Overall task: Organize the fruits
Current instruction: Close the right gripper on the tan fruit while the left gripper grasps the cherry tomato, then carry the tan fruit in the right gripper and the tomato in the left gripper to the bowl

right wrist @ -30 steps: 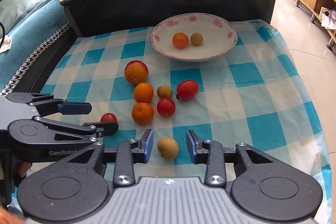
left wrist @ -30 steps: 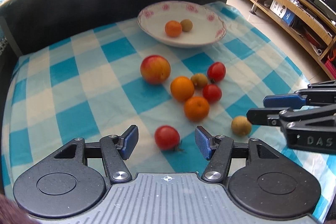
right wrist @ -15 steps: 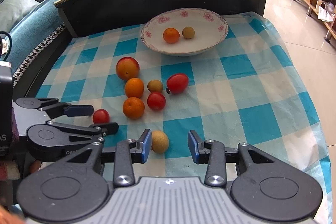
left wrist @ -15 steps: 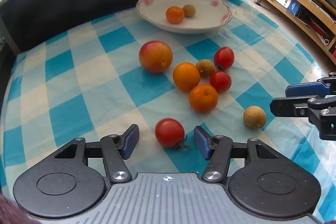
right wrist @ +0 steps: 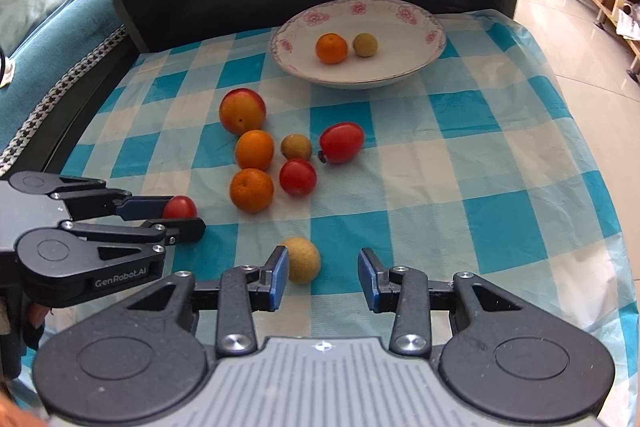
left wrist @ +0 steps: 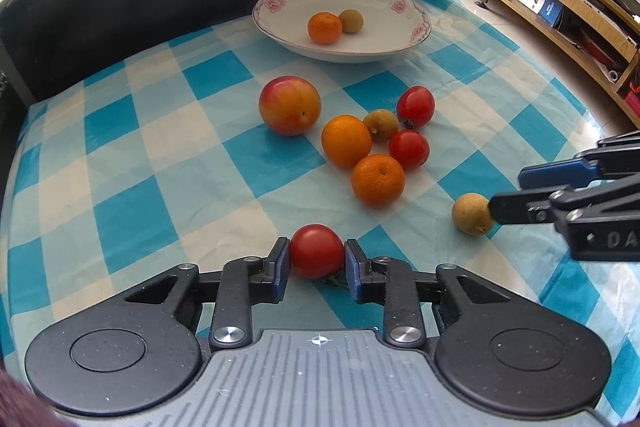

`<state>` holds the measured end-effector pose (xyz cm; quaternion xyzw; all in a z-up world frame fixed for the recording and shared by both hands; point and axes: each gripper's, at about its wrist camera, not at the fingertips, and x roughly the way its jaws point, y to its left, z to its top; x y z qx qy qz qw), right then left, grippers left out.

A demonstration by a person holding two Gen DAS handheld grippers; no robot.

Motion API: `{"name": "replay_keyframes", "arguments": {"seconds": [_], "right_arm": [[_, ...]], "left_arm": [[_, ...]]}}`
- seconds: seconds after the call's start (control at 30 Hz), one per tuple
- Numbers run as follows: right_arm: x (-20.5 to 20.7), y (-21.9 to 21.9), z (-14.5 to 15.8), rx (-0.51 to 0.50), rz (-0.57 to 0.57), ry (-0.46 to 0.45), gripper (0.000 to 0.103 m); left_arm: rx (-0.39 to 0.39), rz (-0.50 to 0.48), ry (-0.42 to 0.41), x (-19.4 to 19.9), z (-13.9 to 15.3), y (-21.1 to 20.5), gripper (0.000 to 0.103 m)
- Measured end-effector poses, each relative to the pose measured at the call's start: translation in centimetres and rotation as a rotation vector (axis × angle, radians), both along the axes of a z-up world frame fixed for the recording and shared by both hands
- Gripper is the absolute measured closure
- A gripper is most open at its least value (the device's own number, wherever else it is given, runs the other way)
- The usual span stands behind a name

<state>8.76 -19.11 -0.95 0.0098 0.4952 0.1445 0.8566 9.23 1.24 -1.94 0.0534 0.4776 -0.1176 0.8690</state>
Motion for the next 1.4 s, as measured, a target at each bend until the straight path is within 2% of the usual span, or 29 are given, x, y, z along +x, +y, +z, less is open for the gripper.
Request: {"name": "replay_keyframes", "arguments": {"seconds": [0.2,0.3,0.47,0.63,0.8,1.07,1.4], "right_arm": [[0.4,1.6,-1.2,-0.037,0.063,0.021,0.059],[0.8,2.1,-1.8,-0.051,0.085,0.029,0.059],[1.3,2.6,-2.0,-0.076,0.095,0.0,0.059],[0.5,3.5,-1.8,-0.139,0.118,-0.007,0.072],[0.4,3.3,-1.8,-0.132,0.105,0.004,0.073],[0.3,2.7,-1.2,-0.114,0.077,-0.011,0.073],[0.5,2.1,0.6,-0.077,0.038,-0.068,0.073]], "left_arm": [[-0.002,-0.016,0.002,0.0,-0.2,0.2,0.063],[0.005,-0.023,-0.005,-0.1,-0.4,0.2,0.055],[0.016,-0.029,-0.016,0.0,-0.6,0.0,0.051],[0.023,-0.035,-0.023,-0.2,-0.6,0.0,0.057],[0.023,-0.029,-0.018,-0.2,-0.5,0.2,0.067],[0.008,-0.042,-0.012,-0.4,-0.1,-0.1,0.068],[-0.031,-0.058,-0.064,-0.1,1.7,-1.1,0.068]]}}
